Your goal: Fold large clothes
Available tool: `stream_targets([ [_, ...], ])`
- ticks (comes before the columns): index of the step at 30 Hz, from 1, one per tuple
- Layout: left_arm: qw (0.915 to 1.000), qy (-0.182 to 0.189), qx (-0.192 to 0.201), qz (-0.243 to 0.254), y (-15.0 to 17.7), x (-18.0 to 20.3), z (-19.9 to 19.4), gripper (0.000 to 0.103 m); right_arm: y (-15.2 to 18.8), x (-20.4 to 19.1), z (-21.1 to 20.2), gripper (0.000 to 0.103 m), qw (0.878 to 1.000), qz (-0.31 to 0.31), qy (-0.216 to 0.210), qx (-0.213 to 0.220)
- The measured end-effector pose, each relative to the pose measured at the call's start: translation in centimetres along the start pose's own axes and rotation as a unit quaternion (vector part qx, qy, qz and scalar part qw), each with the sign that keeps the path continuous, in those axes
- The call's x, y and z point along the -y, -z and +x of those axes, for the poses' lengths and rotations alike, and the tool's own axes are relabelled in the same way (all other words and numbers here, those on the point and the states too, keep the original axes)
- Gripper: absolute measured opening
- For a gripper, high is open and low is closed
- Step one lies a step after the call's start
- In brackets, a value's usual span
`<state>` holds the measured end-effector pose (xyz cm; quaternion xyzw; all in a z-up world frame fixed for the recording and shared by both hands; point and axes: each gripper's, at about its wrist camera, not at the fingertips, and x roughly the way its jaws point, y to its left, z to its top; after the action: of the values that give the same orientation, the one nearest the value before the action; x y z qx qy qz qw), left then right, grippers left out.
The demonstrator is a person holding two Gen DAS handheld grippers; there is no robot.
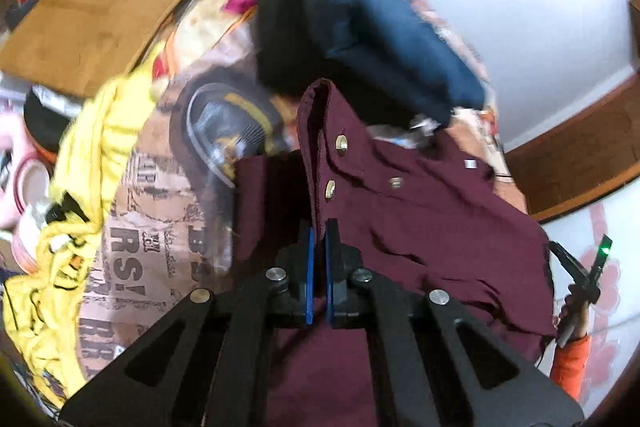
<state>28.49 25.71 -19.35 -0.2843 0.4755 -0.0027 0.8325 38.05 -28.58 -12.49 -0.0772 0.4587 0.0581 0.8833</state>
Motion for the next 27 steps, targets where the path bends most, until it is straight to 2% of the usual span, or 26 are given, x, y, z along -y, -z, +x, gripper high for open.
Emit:
stream_targets([
  [4, 0.9999, 0.006, 0.008, 0.007, 0.5, 0.6, -2.5, 0.003, 0.1, -1.1, -2.6, 0.038, 0.999, -0.037, 0.011, 0.03],
  [8, 0.9998, -0.003, -0.006, -0.018, 0.6, -1.3, -2.0, 0.003, 0.4, -1.5, -4.0, 0.039, 0.998, -0.046, 0.003, 0.04],
  [10, 0.999, -0.005, -0.025, -0.038, 1.0, -2.3, -0.5, 0.003, 0.8, -1.4, -4.5, 0.039, 0.998, -0.039, -0.004, 0.04],
  [12, 0.9969, -0.007, -0.061, -0.049, 1.9, -3.6, 1.9, 0.003, 1.3, -1.0, -4.8, 0.04, 0.999, -0.026, -0.013, 0.038],
  [14, 0.9941, -0.013, -0.094, -0.053, 2.9, -4.5, 4.0, 0.003, 1.9, -0.5, -4.9, 0.051, 0.999, -0.009, -0.026, 0.031],
  [15, 0.9931, -0.015, -0.103, -0.052, 3.4, -4.9, 4.8, 0.006, 2.3, -0.2, -4.9, 0.053, 0.999, 0.001, -0.032, 0.028],
  [16, 0.9929, -0.023, -0.107, -0.047, 3.8, -5.1, 5.4, 0.011, 2.8, 0.0, -4.8, 0.053, 0.999, 0.009, -0.036, 0.024],
  [22, 0.9944, -0.018, -0.1, -0.03, 4.4, -4.9, 6.0, 0.02, 5.3, 1.0, -3.2, 0.054, 0.997, 0.047, -0.061, -0.021],
  [27, 0.9929, -0.06, -0.099, 0.028, 3.8, -2.5, 6.4, 0.026, 6.1, 1.8, -3.0, 0.054, 0.991, 0.088, -0.094, -0.02],
])
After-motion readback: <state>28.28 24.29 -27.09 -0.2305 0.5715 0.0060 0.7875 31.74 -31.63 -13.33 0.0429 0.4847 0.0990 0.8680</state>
